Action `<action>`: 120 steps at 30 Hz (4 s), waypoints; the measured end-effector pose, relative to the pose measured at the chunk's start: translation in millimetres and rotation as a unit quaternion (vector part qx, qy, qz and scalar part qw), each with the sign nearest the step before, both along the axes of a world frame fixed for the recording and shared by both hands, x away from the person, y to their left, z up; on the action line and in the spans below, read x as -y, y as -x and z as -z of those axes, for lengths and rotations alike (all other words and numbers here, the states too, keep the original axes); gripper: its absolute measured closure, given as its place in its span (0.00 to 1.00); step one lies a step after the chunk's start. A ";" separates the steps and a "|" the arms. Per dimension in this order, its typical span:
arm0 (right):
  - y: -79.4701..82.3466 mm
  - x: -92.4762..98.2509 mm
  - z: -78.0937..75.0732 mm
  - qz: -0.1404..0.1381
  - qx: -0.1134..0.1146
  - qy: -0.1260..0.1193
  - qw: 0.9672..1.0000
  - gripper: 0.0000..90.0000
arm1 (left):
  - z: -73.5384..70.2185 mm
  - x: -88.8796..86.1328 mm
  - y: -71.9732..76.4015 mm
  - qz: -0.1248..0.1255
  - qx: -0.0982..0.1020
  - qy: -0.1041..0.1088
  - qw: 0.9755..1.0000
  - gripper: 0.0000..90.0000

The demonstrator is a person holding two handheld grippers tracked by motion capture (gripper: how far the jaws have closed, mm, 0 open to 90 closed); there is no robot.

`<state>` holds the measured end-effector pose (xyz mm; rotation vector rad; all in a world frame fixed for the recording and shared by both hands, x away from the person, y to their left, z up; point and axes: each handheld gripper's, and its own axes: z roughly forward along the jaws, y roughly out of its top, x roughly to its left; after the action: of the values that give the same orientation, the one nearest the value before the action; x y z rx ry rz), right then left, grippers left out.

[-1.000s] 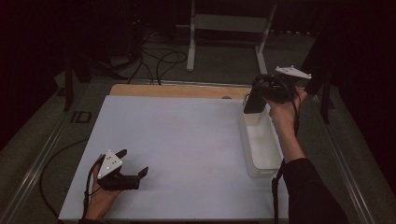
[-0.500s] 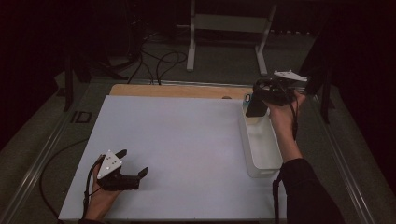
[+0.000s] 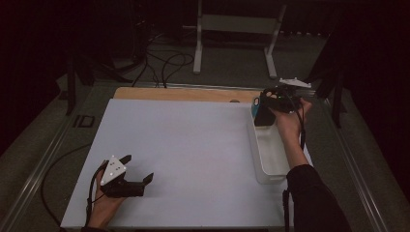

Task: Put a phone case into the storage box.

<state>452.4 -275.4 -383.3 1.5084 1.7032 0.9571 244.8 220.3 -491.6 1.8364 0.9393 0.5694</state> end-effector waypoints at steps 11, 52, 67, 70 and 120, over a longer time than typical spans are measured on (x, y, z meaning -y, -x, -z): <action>-4.8 -2.9 16.9 0.002 -0.019 0.009 1.000 0.15 | 0.2 0.6 -0.3 0.002 0.000 0.001 1.000 0.00; -22.5 -8.8 32.0 -0.001 -0.053 0.006 0.999 0.10 | 0.3 1.4 0.1 0.003 -0.001 0.002 1.000 0.00; -1.4 -12.2 27.9 -0.019 -0.036 0.007 0.999 0.10 | 0.0 0.7 0.2 0.001 -0.001 0.001 1.000 0.00; 7.4 -14.8 26.8 -0.031 -0.031 0.009 0.999 0.10 | -0.3 0.5 0.4 0.000 0.000 0.002 1.000 0.00; 194.9 -3.7 78.1 -0.221 0.090 -0.058 0.969 0.10 | -19.1 -19.2 12.8 -0.029 0.035 0.030 0.999 0.00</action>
<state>257.5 -271.7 -461.4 1.0841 1.9132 1.4000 232.0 239.6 -472.5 1.7304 0.9548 0.6303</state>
